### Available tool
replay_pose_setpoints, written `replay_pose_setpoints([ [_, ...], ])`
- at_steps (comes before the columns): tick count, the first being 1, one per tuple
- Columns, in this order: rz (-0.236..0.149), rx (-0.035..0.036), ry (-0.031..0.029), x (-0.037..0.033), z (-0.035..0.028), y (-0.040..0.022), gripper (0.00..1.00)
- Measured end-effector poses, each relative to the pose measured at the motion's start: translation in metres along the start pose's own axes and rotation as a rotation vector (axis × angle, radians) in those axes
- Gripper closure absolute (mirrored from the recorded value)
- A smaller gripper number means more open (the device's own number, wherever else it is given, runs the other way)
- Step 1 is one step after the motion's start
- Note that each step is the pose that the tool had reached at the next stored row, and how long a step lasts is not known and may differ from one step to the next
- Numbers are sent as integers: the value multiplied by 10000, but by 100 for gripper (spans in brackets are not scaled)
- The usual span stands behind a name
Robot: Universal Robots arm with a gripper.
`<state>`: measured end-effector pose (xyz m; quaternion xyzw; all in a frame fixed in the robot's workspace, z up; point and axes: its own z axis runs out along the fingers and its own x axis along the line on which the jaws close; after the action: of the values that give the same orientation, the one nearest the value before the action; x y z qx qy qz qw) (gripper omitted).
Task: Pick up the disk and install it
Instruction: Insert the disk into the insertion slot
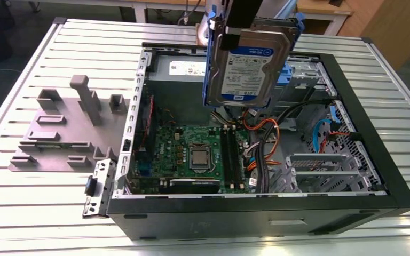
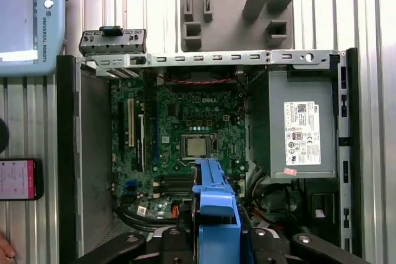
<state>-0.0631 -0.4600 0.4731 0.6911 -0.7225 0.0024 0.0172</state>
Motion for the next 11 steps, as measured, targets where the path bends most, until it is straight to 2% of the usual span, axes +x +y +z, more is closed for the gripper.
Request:
replay_pose_setpoints([
  [11,1,0,10,0,0,-7,64],
])
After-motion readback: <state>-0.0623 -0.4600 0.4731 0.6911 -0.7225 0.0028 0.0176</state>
